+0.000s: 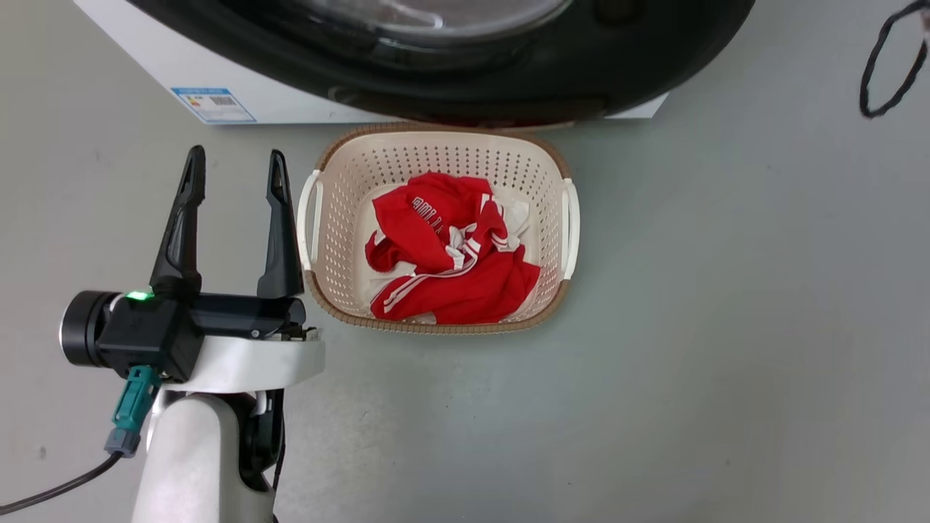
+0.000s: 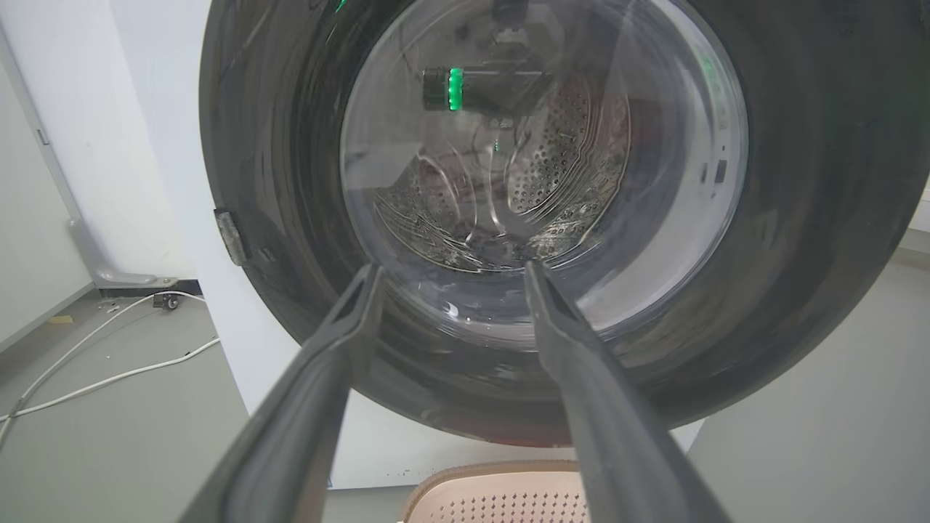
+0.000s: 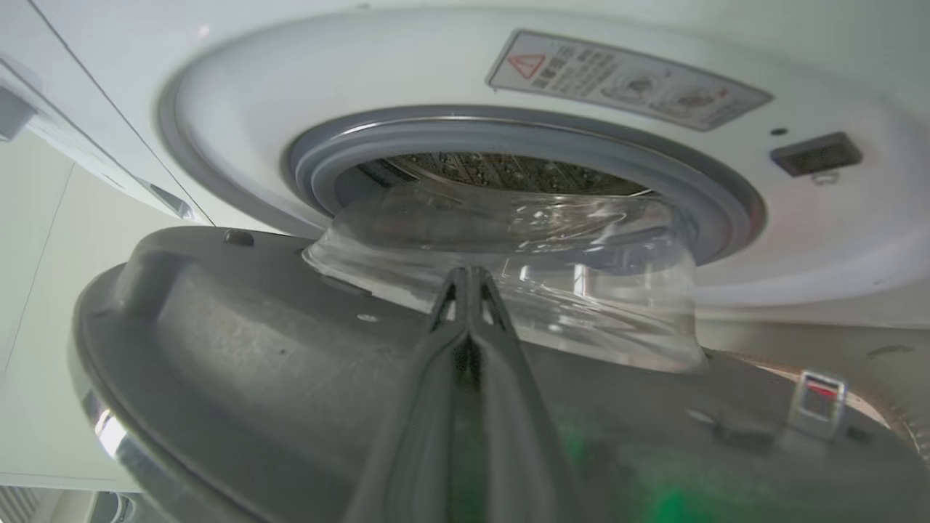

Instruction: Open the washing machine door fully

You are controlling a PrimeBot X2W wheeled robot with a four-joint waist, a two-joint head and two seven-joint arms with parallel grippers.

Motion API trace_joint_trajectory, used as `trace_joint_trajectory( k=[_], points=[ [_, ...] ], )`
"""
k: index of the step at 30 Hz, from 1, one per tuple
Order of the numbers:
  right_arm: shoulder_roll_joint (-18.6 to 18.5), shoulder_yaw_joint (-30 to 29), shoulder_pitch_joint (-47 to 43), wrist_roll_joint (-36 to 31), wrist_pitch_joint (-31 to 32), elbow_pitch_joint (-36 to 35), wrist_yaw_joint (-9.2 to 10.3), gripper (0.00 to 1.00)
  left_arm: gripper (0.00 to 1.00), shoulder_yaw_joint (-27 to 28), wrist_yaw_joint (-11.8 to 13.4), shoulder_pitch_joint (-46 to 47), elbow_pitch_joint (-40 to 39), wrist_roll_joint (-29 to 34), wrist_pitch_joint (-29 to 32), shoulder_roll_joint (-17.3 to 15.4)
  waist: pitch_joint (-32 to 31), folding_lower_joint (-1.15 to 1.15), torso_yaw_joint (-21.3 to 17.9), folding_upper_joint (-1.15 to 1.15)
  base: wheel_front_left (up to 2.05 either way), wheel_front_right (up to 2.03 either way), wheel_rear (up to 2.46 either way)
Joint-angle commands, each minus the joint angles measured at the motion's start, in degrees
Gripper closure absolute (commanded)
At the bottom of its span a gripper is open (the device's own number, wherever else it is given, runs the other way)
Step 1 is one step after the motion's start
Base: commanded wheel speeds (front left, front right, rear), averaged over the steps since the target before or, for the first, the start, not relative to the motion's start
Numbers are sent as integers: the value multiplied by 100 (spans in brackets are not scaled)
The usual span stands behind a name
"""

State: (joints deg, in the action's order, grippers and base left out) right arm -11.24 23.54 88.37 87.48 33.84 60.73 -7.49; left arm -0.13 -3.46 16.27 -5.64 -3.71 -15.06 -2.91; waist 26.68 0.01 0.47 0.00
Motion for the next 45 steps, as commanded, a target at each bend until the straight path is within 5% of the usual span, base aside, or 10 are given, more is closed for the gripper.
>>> trace_joint_trajectory(
  k=[1, 13, 25, 39, 45],
  points=[
    [30, 22, -229, 94, 197, -107, 0, 100, 0, -8, 27, -83, 36, -8, -16, 4, -108, -1, -38, 0, 0, 0, 0],
    [131, 103, -1534, 632, 1563, -891, 0, 100, 0, -43, 67, -493, 304, -9, -16, 5, -1004, -1, -108, 0, 0, 0, 0],
    [526, 338, -2976, 1114, 2250, -1747, 0, 100, 0, -184, 156, -1031, 502, -64, -16, 4, -1847, -1, -84, 0, 0, 0, 0],
    [797, 741, -3926, 1543, 2191, -2370, 0, 100, 0, -369, 260, -1323, 567, -158, -16, 4, -2287, -1, 105, 0, 0, 0, 0],
    [811, 542, -4165, 1682, 1469, -2351, 0, 100, 0, -336, 303, -1394, 561, -178, -16, 4, -2340, -1, 11, 0, 0, 0, 0]
  ],
)
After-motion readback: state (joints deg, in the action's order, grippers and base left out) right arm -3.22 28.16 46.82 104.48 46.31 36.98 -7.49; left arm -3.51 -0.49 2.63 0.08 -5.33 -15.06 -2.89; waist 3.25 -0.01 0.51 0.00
